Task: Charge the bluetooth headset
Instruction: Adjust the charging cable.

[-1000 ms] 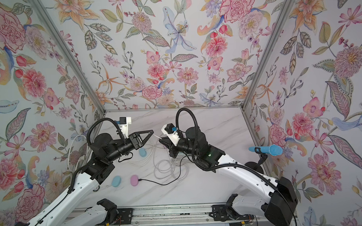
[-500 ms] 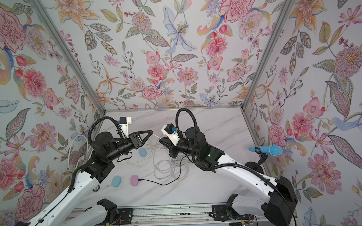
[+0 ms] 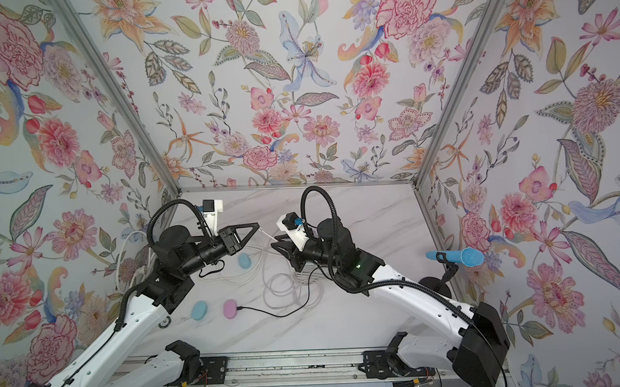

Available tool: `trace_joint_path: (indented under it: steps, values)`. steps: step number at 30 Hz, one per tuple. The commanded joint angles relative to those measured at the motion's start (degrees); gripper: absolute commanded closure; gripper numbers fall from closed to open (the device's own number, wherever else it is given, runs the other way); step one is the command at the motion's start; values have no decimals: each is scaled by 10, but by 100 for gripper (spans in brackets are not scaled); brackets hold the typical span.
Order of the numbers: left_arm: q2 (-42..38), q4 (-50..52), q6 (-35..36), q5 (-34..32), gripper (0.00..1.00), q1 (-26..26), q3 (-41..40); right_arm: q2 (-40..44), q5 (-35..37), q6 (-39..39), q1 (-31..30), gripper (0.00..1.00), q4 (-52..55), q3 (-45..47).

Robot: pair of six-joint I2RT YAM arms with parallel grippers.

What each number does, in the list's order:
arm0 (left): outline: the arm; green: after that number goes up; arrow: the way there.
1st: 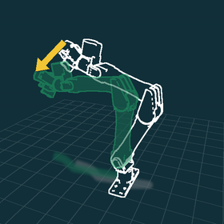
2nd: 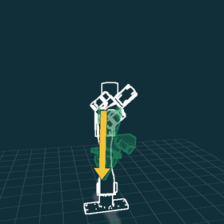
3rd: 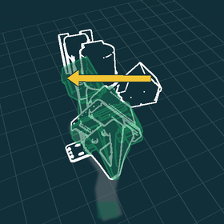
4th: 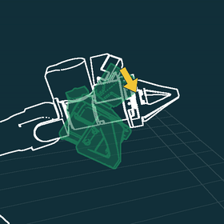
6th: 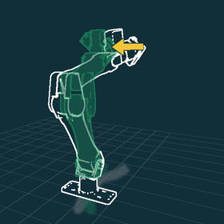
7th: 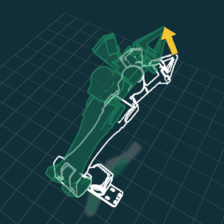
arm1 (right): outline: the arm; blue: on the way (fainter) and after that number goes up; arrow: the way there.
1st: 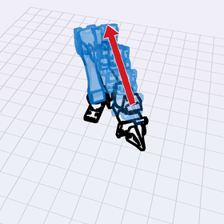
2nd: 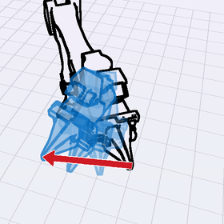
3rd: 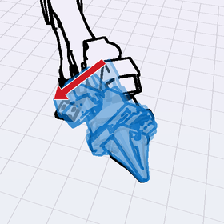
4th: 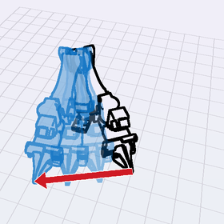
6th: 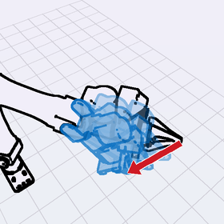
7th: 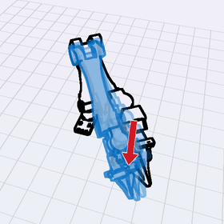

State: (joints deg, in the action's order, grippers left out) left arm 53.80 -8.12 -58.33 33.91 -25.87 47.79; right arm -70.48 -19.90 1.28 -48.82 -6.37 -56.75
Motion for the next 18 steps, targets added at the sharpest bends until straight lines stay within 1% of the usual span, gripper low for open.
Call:
trace_joint_path:
  steps: [1, 3, 5, 6, 8, 11, 15, 18]
  values:
    - [-24, -19, 17, -6, 100, 5, 4, 5, -87, 53, 18, 50, -36, -7]
    - [-27, -42, 11, 5, 100, 5, -9, -7, -152, 105, 40, 44, -64, -15]
    - [-27, -70, 4, 23, 100, 5, -19, -24, -211, 172, 63, 43, -108, -25]
    - [-26, -80, 2, 30, 100, 5, -21, -32, -236, 199, 73, 43, -128, -29]
    - [-24, -97, 3, 45, 100, 5, -25, -50, -282, 253, 87, 47, -181, -35]
    - [-26, -108, 11, 55, 100, 5, -27, -73, -316, 295, 91, 51, -219, -51]
    - [-30, -106, 12, 56, 100, 5, -29, -99, -328, 323, 92, 55, -245, -64]
    - [-32, -106, 11, 56, 100, 5, -29, -117, -342, 357, 93, 59, -286, -66]
